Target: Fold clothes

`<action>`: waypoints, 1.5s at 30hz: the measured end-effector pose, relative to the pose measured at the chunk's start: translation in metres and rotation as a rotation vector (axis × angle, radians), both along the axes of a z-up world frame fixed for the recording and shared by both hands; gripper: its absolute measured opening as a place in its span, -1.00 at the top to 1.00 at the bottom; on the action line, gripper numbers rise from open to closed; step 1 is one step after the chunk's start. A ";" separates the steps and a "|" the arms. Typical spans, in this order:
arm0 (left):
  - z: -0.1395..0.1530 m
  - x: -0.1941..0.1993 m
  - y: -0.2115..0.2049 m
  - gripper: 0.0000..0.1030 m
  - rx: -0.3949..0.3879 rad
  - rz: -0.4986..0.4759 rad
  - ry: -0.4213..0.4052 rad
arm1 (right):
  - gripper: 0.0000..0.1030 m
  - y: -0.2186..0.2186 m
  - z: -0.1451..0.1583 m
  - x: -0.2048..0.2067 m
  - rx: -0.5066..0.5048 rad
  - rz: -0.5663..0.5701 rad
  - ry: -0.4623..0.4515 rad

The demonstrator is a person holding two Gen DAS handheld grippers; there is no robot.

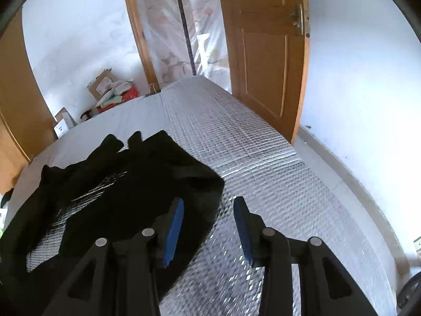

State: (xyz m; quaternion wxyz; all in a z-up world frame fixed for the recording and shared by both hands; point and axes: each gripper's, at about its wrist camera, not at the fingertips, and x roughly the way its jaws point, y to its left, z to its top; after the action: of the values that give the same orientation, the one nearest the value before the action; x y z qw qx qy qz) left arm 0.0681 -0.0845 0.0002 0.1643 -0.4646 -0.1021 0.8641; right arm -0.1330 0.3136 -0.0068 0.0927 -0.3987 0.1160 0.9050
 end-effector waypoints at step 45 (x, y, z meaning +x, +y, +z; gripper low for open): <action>-0.010 0.013 -0.007 0.51 -0.059 -0.131 -0.026 | 0.95 0.097 0.008 0.129 -0.060 -0.156 0.033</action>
State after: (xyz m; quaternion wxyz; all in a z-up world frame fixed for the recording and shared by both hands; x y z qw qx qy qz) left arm 0.0814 -0.0917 -0.0095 0.2055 -0.4862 -0.0480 0.8480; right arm -0.0038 0.4109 0.0007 0.1491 -0.3760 0.1753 0.8976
